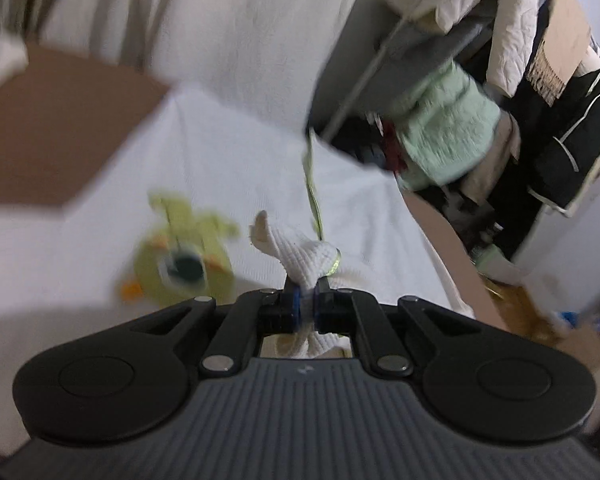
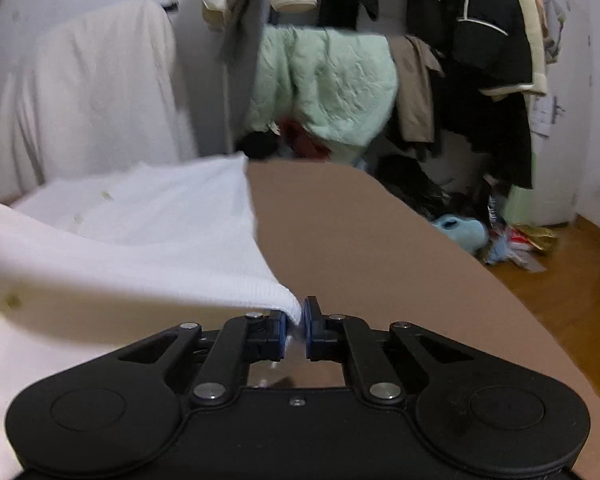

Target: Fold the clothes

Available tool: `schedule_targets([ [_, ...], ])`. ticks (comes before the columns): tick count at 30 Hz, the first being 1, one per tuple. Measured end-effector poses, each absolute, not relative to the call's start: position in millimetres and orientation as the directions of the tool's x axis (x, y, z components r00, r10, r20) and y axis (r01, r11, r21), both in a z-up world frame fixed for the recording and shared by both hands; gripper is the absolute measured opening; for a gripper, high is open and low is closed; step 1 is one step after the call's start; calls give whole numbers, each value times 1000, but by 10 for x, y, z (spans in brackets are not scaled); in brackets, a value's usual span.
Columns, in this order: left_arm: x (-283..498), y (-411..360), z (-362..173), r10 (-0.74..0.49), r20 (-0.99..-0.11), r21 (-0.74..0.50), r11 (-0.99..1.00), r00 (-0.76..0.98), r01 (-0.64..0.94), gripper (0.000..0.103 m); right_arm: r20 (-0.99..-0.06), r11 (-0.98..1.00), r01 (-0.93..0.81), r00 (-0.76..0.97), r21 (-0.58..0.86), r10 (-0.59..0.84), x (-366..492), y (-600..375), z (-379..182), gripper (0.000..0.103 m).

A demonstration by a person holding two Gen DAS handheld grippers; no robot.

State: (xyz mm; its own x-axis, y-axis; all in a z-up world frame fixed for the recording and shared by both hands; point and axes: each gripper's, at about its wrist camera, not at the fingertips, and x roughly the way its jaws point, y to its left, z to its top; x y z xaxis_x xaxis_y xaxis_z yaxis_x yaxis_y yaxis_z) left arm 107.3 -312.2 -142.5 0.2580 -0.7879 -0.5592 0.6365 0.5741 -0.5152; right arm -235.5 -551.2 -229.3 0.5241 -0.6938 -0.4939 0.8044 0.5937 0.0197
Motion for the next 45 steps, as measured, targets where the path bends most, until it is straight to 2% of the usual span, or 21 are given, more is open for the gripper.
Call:
schedule_targets([
  [4,1074,-3151,-1760,-736,-638,-492,616,227,616,6,-559,554,829,494,74,-665,-2400,-5625,-2431,7],
  [6,1051,-3183,-1879,-712,-666,-470,632,222,616,6,-524,569,822,491,14,-696,-2351,-5541,-2273,6],
  [8,1062,-3030,-1768,-783,-599,-579,570,169,583,6,-469,597,802,516,-30,-717,-2381,-5430,-2069,6],
  [9,1072,-2968,-1719,-782,-599,-579,574,175,579,6,-475,604,796,519,-33,-710,-2401,-5438,-2020,6],
  [13,1106,-2885,-1772,-692,-687,-461,650,222,604,6,-551,621,782,492,-61,-674,-2371,-5527,-2320,7],
  [16,1137,-2885,-1888,-685,-702,-477,655,195,586,6,-556,616,774,452,-145,-698,-2279,-5448,-2540,7],
  [18,1116,-2845,-1842,-715,-667,-494,634,209,595,6,-559,607,788,459,-102,-690,-2304,-5490,-2460,7],
  [20,1057,-2787,-1667,-769,-593,-506,587,239,632,6,-565,586,808,511,61,-647,-2450,-5649,-2307,7],
  [22,984,-2766,-1458,-793,-538,-466,563,286,683,7,-564,588,798,548,133,-618,-2547,-5733,-2218,7],
  [24,975,-2789,-1417,-726,-601,-392,631,333,669,22,-567,615,785,541,76,-620,-2512,-5679,-2267,7],
  [27,990,-2773,-1603,-502,-756,-181,777,420,602,22,-587,617,783,536,77,-607,-2520,-5666,-2363,9],
  [30,1111,-2495,-1777,-517,-801,-306,787,302,535,22,-597,596,781,571,185,-564,-2645,-5780,-2331,12],
  [32,1187,-2341,-1835,-616,-763,-483,745,197,460,22,-595,613,768,584,185,-552,-2684,-5797,-2262,15],
  [34,1204,-2341,-1844,-670,-724,-560,708,162,431,25,-598,635,759,580,147,-554,-2659,-5756,-2214,15],
  [37,1089,-2498,-1819,-672,-715,-519,695,193,498,37,-602,659,749,559,71,-570,-2632,-5662,-2134,21],
  [38,1073,-2531,-1839,-671,-714,-509,693,200,511,47,-608,656,752,554,71,-569,-2646,-5668,-2112,23],
  [39,1052,-2583,-1882,-669,-716,-502,692,200,518,55,-619,640,758,564,125,-548,-2711,-5699,-2090,28],
  [41,1052,-2753,-1962,-634,-747,-448,702,199,554,60,-634,599,766,587,233,-504,-2843,-5765,-2047,28],
  [43,1052,-2923,-2038,-597,-777,-390,707,202,590,31,-620,559,746,640,362,-454,-2973,-5837,-1994,30],
  [44,1032,-3005,-2017,-574,-785,-330,706,233,626,4,-606,551,729,666,406,-435,-3013,-5855,-1961,31],
  [45,980,-3027,-1933,-582,-774,-307,690,251,655,4,-592,546,710,690,444,-417,-3044,-5869,-1924,31],
])
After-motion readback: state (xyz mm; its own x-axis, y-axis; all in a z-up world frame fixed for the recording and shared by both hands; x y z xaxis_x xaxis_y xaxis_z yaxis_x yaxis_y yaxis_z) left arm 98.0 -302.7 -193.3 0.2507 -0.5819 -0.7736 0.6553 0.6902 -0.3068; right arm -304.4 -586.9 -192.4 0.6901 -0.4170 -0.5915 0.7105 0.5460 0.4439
